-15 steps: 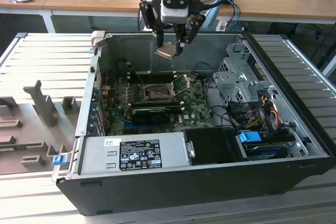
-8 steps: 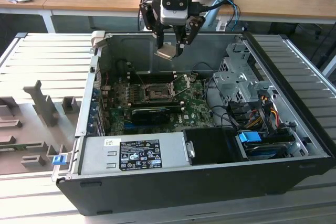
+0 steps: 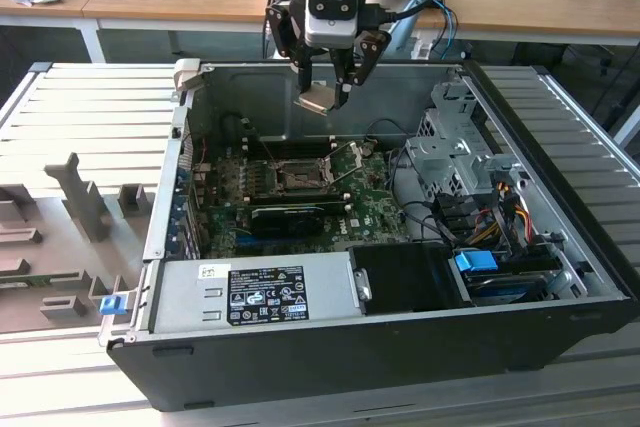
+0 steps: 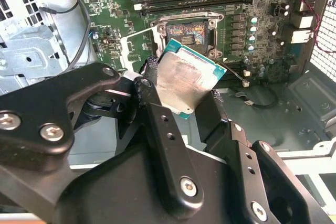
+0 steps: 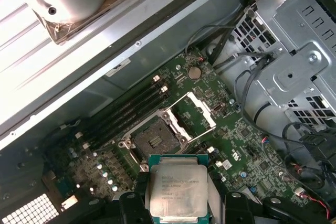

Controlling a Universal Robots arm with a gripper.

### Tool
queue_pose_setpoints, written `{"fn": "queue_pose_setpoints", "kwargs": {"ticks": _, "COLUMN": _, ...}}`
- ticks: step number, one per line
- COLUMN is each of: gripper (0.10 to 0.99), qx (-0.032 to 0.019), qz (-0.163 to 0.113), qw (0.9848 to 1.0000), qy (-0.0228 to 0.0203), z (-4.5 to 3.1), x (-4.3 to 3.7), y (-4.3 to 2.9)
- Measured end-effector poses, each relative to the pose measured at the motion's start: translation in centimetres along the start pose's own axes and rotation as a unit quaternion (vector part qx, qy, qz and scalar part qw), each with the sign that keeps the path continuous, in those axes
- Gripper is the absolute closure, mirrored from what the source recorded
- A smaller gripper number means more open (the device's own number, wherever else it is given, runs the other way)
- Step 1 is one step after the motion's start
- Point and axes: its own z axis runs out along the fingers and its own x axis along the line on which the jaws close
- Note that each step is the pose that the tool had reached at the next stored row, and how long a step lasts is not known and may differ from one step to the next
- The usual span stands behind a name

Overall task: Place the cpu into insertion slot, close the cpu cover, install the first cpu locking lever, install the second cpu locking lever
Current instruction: 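Place the cpu into insertion slot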

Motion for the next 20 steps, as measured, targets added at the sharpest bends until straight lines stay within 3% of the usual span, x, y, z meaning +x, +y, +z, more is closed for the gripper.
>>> {"fn": "queue_pose_setpoints", "kwargs": {"ticks": 20, "gripper": 0.557, "qx": -0.0004, "qz": 0.023, "qw": 0.9997, "qy": -0.0020, "z": 0.13, "x": 0.00, "y": -0.01}}
